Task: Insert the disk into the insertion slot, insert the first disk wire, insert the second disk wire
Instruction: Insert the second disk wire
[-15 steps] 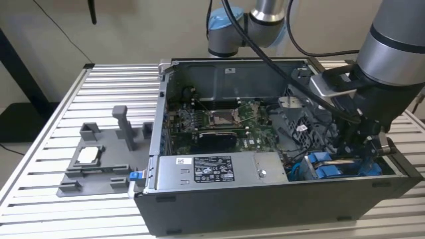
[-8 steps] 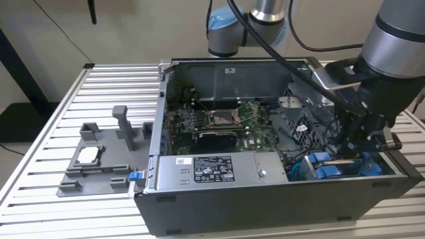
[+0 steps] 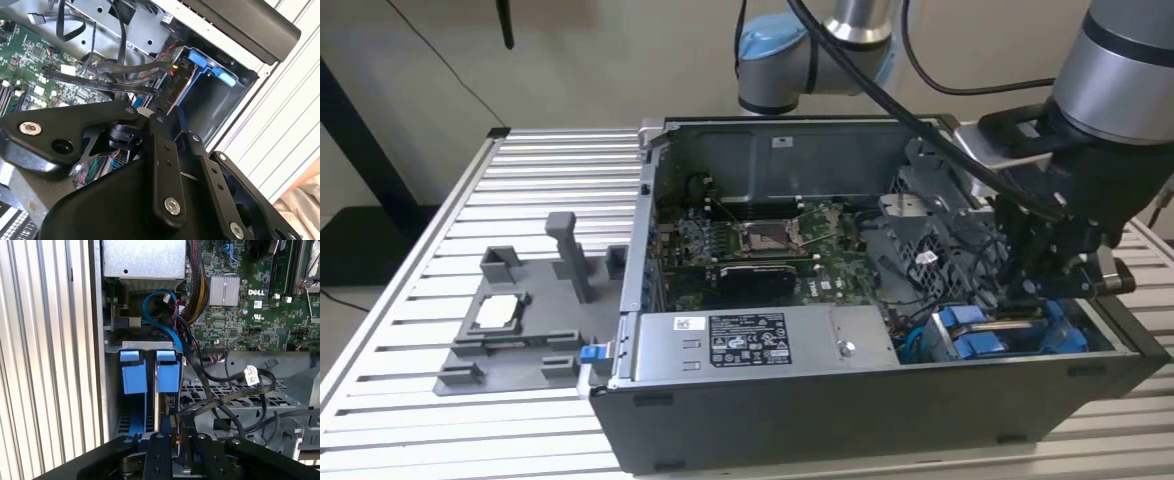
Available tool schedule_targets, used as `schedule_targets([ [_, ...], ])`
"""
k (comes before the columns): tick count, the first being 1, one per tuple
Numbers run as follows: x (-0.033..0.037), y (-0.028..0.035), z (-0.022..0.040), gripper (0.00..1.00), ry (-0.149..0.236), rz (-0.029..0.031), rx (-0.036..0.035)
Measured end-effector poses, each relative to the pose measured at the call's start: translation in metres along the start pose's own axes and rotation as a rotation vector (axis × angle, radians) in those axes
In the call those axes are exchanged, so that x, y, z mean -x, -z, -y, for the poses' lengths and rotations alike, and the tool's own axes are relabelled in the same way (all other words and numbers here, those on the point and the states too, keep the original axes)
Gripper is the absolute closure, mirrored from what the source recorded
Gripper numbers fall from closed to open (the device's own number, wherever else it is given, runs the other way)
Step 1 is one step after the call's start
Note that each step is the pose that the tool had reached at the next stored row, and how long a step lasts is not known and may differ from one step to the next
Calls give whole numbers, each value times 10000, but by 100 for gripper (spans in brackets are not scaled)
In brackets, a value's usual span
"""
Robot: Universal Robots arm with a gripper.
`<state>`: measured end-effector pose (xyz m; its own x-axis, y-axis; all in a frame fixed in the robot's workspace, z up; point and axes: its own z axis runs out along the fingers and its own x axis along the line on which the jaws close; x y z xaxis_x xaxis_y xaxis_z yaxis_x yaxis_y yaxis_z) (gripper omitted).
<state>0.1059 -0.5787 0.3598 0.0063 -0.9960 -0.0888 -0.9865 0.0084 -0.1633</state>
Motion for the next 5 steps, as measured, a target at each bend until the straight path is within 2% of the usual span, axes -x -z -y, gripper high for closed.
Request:
schedule_targets([
  [5, 1, 6, 1, 76, 0, -4, 0],
])
